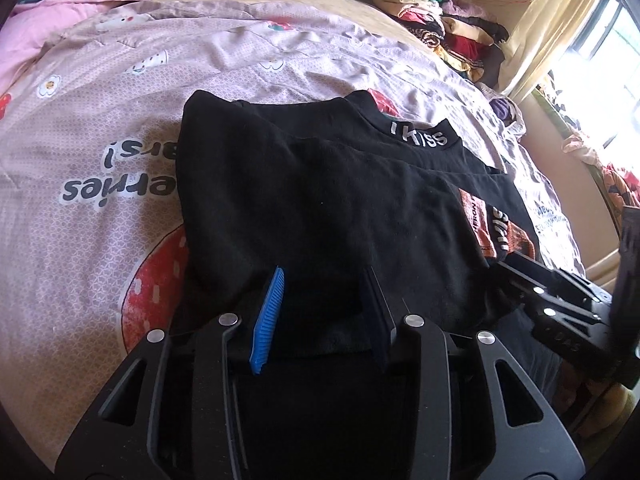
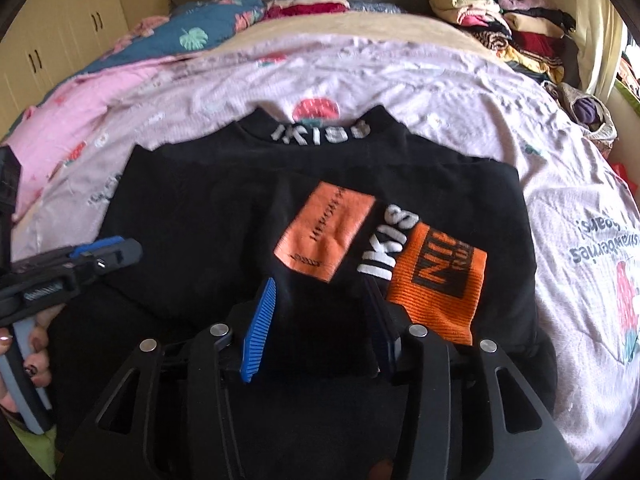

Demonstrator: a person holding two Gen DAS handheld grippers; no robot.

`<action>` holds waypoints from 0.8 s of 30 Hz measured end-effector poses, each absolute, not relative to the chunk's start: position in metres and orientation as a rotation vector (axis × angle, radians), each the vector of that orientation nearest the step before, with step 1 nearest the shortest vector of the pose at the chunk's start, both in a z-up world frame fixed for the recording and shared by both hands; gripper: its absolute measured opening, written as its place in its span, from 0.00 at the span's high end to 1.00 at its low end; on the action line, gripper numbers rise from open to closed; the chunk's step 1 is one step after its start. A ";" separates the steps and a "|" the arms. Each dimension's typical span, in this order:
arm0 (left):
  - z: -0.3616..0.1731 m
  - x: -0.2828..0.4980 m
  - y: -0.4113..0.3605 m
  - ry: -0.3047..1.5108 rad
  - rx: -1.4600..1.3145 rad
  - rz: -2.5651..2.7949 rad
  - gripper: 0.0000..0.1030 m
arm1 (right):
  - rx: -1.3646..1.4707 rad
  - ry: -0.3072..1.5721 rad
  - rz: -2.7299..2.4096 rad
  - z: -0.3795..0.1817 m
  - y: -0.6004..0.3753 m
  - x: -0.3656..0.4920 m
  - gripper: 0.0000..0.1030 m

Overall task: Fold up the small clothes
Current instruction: 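Release the folded side with the right tool and smooth it flat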

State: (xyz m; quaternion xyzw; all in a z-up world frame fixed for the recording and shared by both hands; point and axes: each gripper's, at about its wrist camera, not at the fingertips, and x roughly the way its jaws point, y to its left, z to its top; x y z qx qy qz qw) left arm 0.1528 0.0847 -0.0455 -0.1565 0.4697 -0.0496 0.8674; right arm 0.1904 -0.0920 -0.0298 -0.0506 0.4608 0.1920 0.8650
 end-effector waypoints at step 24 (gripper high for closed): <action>-0.043 0.153 0.082 0.978 -0.339 -0.133 0.54 | 0.122 0.863 0.395 -0.005 -0.128 0.150 0.06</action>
